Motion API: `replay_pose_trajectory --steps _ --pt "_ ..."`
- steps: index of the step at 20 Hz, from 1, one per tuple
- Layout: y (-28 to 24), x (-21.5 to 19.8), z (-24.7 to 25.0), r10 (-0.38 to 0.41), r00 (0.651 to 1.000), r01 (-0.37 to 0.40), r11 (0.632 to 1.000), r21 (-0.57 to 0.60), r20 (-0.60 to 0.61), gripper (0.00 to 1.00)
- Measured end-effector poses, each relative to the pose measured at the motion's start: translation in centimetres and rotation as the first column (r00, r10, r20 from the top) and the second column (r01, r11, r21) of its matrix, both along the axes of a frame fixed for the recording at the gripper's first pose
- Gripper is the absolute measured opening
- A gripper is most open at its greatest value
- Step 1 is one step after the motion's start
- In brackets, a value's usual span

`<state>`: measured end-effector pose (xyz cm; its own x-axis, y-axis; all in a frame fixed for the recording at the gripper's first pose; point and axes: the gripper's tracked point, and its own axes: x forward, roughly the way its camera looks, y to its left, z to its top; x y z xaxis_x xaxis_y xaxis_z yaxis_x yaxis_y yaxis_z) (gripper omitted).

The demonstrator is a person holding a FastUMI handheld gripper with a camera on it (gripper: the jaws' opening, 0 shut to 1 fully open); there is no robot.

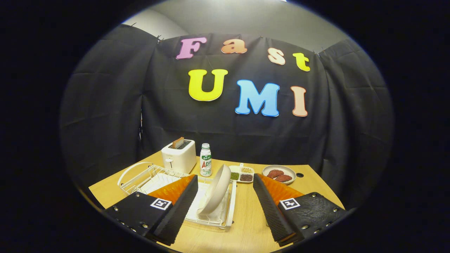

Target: Take the plate from the dish rack, then take the spoon from the basket and place it into the plate.

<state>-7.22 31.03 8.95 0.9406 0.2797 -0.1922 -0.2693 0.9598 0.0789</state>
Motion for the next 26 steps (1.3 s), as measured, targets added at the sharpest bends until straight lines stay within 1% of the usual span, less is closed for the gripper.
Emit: replay_pose_trajectory --steps 2,3,4,7,8,9,10,11,12,13,14,15,16,17,18,19,21,22,24,26 --pt "1.0 0.9 -1.5 -0.023 0.999 0.022 1.000 -0.009 -0.049 0.96" --pt "1.4 1.3 -2.1 -0.037 0.997 0.036 0.999 -0.019 -0.071 0.94" --pt "1.7 2.0 -2.9 -0.055 0.994 0.052 0.998 -0.029 -0.095 0.90" --pt "3.1 3.9 -4.9 -0.100 0.982 0.088 0.993 -0.082 -0.162 0.89" --pt "3.4 4.5 -5.3 -0.110 0.978 0.094 0.991 -0.099 -0.174 0.77" --pt "3.9 5.2 -5.9 -0.120 0.974 0.098 0.988 -0.121 -0.192 0.70" --pt "4.0 5.6 -6.4 -0.132 0.970 0.103 0.984 -0.145 -0.206 0.68" --pt "4.0 5.8 -6.5 -0.150 0.965 0.113 0.978 -0.177 -0.213 0.68" --pt "3.9 6.5 -6.8 -0.152 0.966 0.109 0.973 -0.205 -0.209 0.50" --pt "3.5 6.4 -6.0 -0.178 0.965 0.130 0.963 -0.237 -0.195 0.36" --pt "3.3 6.8 -6.3 -0.202 0.959 0.144 0.952 -0.269 -0.199 0.33" --pt "3.0 7.2 -6.5 -0.226 0.954 0.161 0.941 -0.298 -0.198 0.31" --pt "2.7 7.1 -6.4 -0.253 0.947 0.178 0.927 -0.329 -0.199 0.26" --pt "2.7 7.7 -6.3 -0.262 0.946 0.184 0.918 -0.353 -0.191 0.24" --pt "2.7 7.3 -5.7 -0.283 0.942 0.198 0.902 -0.383 -0.180 0.16" --pt "2.6 8.0 -5.7 -0.301 0.939 0.211 0.885 -0.415 -0.164 0.11" --pt "2.6 8.1 -4.4 -0.325 0.937 0.231 0.851 -0.472 -0.127 0.09" --pt "2.6 8.3 -3.9 -0.337 0.935 0.239 0.829 -0.505 -0.111 0.01" --pt "2.8 8.7 -3.1 -0.354 0.931 0.247 0.797 -0.551 -0.094 0.01" --pt "3.3 8.8 -2.7 -0.359 0.930 0.248 0.778 -0.577 -0.084 0.00"
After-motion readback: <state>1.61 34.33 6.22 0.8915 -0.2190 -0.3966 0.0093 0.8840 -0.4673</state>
